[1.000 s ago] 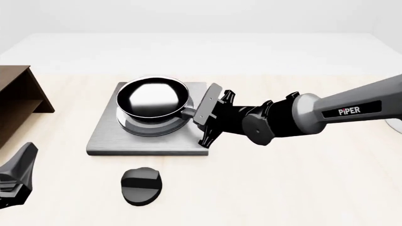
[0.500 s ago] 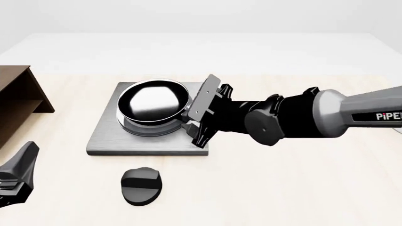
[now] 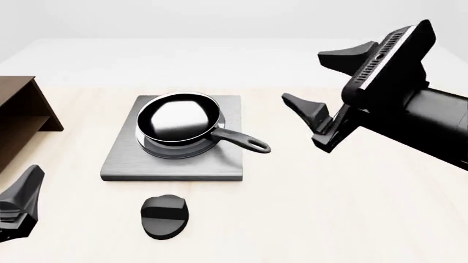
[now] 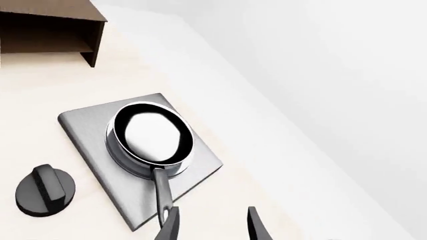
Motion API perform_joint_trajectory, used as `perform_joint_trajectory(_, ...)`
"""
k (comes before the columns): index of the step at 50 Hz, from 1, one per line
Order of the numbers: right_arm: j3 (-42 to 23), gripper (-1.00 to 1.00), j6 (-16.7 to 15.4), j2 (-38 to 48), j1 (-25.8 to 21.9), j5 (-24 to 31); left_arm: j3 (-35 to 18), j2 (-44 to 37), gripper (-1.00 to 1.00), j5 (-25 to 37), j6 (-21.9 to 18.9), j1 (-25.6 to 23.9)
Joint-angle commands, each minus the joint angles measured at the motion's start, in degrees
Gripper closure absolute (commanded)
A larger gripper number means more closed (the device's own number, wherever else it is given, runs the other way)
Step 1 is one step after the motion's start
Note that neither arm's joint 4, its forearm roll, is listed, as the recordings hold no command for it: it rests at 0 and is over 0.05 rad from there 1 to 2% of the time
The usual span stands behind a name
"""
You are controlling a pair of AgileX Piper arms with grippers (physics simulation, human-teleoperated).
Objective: Turn on the stove and put the frying pan on it.
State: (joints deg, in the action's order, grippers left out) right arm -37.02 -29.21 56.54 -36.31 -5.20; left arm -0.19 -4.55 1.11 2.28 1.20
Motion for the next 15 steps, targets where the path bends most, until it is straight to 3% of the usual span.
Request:
perform_joint_trajectory(1,14.37,-1.0,8.26,-29.63,6.81,3.89,-0.1,1.26,-1.0,1.08,-0.38,0.27)
perform_joint_trajectory(2,15.45,-1.0,8.64,-31.39,7.79,4.04,-0.05,0.4,-1.0,0.17,-0.35,0.28)
perform_joint_trajectory(4,17.35,-1.0,12.79,-35.11,11.23,5.6,-0.06,0.44,-1.0,0.15,-0.48,0.34)
perform_joint_trajectory(5,19.36,-1.0,12.61,-37.46,12.83,5.14,-0.08,0.78,-1.0,0.48,-0.58,0.34)
perform_joint_trajectory(7,21.83,-1.0,15.84,-41.1,15.91,5.79,-0.11,1.06,-1.0,0.82,-0.59,0.32)
perform_joint_trajectory(10,23.65,-1.0,17.5,-45.94,18.8,8.29,-0.05,-0.06,-1.0,-0.4,-0.7,0.34)
perform_joint_trajectory(11,26.1,-1.0,20.4,-47.71,21.58,8.37,-0.09,0.33,-1.0,-0.01,-0.77,0.43)
perform_joint_trajectory(14,29.22,-1.0,20.24,-50.83,23.55,8.45,-0.11,0.51,-1.0,0.19,-0.83,0.56)
perform_joint_trajectory(15,31.26,-1.0,19.04,-49.9,24.68,5.31,-0.1,0.53,-1.0,0.22,-0.89,0.58)
